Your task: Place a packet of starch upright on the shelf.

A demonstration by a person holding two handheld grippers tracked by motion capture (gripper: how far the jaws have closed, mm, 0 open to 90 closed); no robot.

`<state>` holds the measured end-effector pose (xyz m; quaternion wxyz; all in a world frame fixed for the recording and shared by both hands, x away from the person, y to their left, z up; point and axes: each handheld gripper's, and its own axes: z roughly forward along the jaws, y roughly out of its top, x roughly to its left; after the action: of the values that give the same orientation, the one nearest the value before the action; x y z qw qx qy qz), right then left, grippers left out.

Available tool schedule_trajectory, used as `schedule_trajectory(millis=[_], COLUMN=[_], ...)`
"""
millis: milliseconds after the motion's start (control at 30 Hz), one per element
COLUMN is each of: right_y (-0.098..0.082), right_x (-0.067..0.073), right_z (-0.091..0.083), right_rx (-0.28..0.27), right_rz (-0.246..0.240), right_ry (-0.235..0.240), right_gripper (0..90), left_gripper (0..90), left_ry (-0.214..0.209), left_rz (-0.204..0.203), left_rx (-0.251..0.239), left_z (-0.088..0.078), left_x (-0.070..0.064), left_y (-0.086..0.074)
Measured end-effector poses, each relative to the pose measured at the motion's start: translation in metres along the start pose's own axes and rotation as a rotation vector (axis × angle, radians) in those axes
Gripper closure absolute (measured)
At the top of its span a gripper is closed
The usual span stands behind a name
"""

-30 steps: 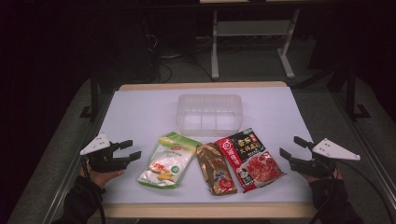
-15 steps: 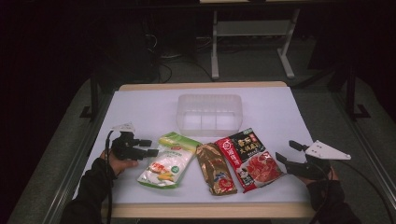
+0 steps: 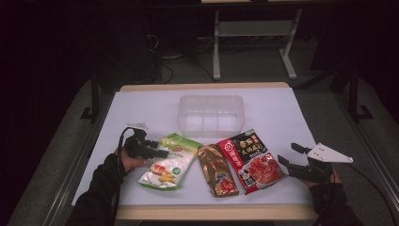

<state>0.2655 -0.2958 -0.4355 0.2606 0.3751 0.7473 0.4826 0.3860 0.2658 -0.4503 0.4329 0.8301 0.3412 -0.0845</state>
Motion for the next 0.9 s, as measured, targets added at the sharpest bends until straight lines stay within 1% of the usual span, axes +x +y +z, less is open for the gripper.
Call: schedule_trajectory(millis=[33,67,100,133,167,233,300,333,400,433,467,500,533,600,633,667,700,733,800,833,867,900], right_y=[0.000,0.000,0.000,0.000,0.000,0.000,0.000,0.000,0.000,0.000,0.000,0.000,0.000,0.001,0.001,0.001,0.001,0.001,0.000,0.000,0.000,0.000], right_x=[0.000,0.000,0.000,0.001,0.001,0.001,0.001,0.001,0.001,0.002,0.002,0.002,0.002,0.003,0.003,0.003,0.003,0.003,0.002,0.002,0.002,0.002], right_z=[0.000,0.000,0.001,0.000,0.000,0.000,0.001,0.002,0.002,0.004,0.004,0.004,0.004,0.004,0.004,0.004,0.004,0.004,0.004,0.004,0.004,0.003], right_rx=[0.000,0.000,0.001,0.000,0.000,-0.002,0.003,0.008,0.010,0.011,0.013,0.014,0.014,0.002,0.002,0.005,0.005,0.006,0.007,0.005,0.003,-0.002], right_rz=[0.003,0.003,0.003,-0.003,-0.003,-0.002,0.005,-0.001,0.001,-0.003,0.000,-0.005,-0.005,-0.008,-0.008,-0.011,-0.011,-0.009,-0.008,-0.008,-0.009,-0.010], right_ry=[0.001,0.001,0.003,0.008,0.008,0.010,0.016,0.019,0.023,0.029,0.029,0.033,0.033,0.046,0.046,0.045,0.045,0.047,0.048,0.048,0.047,0.044], right_gripper=[28.9,28.9,28.9,29.0,29.0,29.0,29.0,29.0,29.1,29.1,29.1,29.1,29.1,29.1,29.1,29.1,29.1,29.1,29.1,29.3,29.3,29.5], left_gripper=[22.9,22.9,22.9,19.3,19.3,16.4,14.5,13.7,13.5,12.1,10.4,8.6,7.7,8.4,9.2,12.4,12.4,14.9,25.4,35.4,41.9,45.2], left_ry=[-0.027,-0.066,-0.124,-0.147,-0.149,-0.140,-0.137,-0.124,-0.118,-0.102,-0.079,-0.058,-0.058,-0.010,-0.010,-0.001,0.006,0.004,0.000,-0.013,-0.040,-0.045], left_rz=[-0.011,-0.016,-0.025,-0.017,-0.005,0.003,-0.001,0.013,0.014,0.032,0.053,0.065,0.065,0.083,0.083,0.079,0.067,0.066,0.063,0.061,0.072,0.081], left_rx=[-0.002,0.006,0.012,0.033,0.057,0.063,0.064,0.071,0.074,0.086,0.103,0.107,0.107,0.127,0.127,0.128,0.126,0.127,0.120,0.116,0.112,0.106], left_z=[0.001,0.001,0.001,0.001,0.002,0.003,0.004,0.008,0.011,0.014,0.018,0.020,0.020,0.023,0.023,0.023,0.022,0.022,0.022,0.022,0.021,0.020], left_x=[0.000,0.000,-0.001,-0.003,-0.007,-0.011,-0.012,-0.016,-0.019,-0.022,-0.029,-0.033,-0.033,-0.040,-0.040,-0.041,-0.041,-0.040,-0.041,-0.041,-0.042,-0.043], left_y=[-0.001,-0.002,-0.003,-0.003,-0.004,-0.005,-0.004,-0.002,-0.001,0.001,0.003,0.004,0.004,0.006,0.006,0.006,0.006,0.007,0.006,0.006,0.006,0.005])
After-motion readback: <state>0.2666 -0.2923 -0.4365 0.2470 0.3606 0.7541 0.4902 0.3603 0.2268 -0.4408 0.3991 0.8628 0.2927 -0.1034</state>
